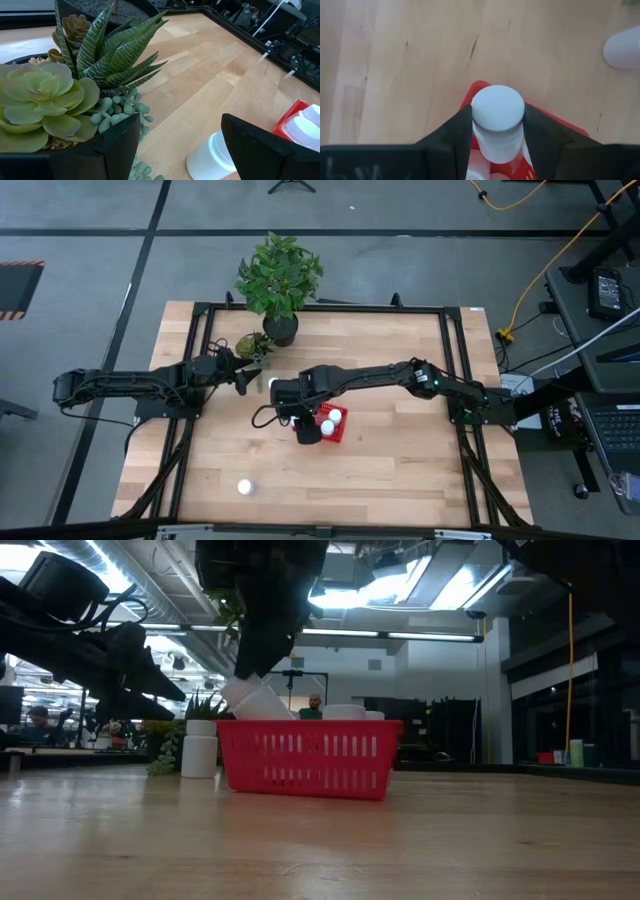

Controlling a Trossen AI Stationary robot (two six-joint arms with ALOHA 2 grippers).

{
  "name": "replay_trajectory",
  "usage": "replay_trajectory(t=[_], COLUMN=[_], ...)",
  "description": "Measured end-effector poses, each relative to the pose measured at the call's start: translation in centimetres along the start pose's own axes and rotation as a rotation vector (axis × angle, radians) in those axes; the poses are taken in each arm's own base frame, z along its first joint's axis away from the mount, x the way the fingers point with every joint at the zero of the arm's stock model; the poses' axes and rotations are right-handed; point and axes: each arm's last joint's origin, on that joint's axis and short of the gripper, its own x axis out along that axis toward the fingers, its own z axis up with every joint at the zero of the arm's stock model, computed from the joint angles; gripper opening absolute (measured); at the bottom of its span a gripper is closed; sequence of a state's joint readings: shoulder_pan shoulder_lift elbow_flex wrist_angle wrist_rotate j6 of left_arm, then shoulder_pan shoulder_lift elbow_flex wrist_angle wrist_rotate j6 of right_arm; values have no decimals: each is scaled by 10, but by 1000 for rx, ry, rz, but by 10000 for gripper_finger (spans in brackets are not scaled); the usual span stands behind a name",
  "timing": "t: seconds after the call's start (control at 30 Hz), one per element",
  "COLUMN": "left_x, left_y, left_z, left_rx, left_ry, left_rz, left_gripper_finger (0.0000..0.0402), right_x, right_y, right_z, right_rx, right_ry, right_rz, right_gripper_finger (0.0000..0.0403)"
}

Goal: Pick and place pill bottles into a basket
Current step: Put the white pill bottle into the bin

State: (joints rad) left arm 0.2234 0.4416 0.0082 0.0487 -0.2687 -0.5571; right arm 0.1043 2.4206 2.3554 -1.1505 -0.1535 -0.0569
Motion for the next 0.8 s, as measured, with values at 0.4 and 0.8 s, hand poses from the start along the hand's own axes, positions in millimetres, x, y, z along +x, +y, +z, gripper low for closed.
replay_trajectory(t=[0.4, 0.8], left_x=[0, 0], left_y=[0, 0], left_z=[0, -1], left_rx=[0, -6], left_ry=[2, 14], left_rz=[2, -11], left_gripper_finger=[271, 271], right_x=[-57, -81], right_y=[9, 18], right_z=[17, 16], right_rx=[-15, 0], right_ry=[-255, -300], right_rz=[-15, -9], right_gripper_finger=[150, 150])
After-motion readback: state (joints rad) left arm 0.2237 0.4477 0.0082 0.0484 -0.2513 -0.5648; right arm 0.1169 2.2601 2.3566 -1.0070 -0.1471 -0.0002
